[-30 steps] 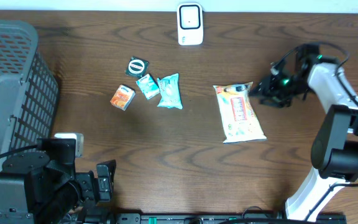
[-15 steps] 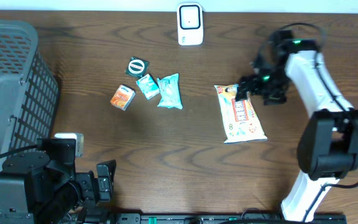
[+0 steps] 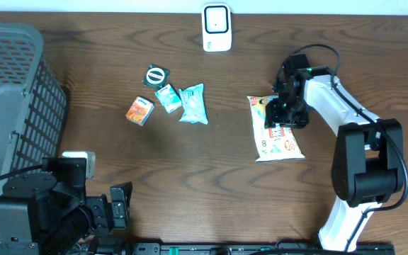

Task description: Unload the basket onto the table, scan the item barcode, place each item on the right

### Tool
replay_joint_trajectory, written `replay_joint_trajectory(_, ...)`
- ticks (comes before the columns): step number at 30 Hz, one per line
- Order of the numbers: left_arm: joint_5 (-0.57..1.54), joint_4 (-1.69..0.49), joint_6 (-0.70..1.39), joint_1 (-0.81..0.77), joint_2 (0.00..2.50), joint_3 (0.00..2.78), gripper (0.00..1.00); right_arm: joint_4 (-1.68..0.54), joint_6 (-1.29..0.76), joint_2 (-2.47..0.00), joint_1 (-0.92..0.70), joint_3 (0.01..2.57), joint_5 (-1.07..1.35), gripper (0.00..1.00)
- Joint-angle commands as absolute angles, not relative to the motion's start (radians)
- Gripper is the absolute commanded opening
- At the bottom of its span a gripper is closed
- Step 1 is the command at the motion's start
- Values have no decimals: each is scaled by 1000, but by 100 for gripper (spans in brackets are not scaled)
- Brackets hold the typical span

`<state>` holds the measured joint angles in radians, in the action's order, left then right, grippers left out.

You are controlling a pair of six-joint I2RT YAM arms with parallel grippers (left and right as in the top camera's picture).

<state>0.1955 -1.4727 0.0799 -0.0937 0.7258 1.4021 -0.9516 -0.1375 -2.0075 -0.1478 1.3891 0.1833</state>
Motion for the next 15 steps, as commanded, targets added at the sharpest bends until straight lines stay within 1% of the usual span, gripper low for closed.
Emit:
replay_joint_trajectory(1,186,-1473,88,-94,728,1404,98,-914,-149,-2010,-127,1345,269,53)
replay_joint_trajectory(2,186,-1473,88,-94,728,1404,97,-898,-149,-2010,-125,1330,273,52)
replay_joint_trajectory(4,186,-1473,88,-94,728,1404,98,-864,-149,-2010,-125,1291,274,41)
replay_joint_trajectory(5,186,-1473,88,-94,728,1404,98,-849,-150,-2010,-125,1273,282,29)
replay_joint_trajectory(6,186,-1473,88,-94,728,1404,98,-834,-150,-2010,-125,1257,299,20)
replay_joint_trajectory(7,186,-1473,88,-94,728,1404,98,-818,-150,-2010,-125,1242,336,4)
replay_joint_trajectory(8,186,-1473,88,-94,728,1404,98,-816,-150,-2010,-125,1242,355,1)
replay_joint_trajectory(15,186,-1473,88,-94,728,1404,98,-752,-241,-2007,-123,1339,573,1)
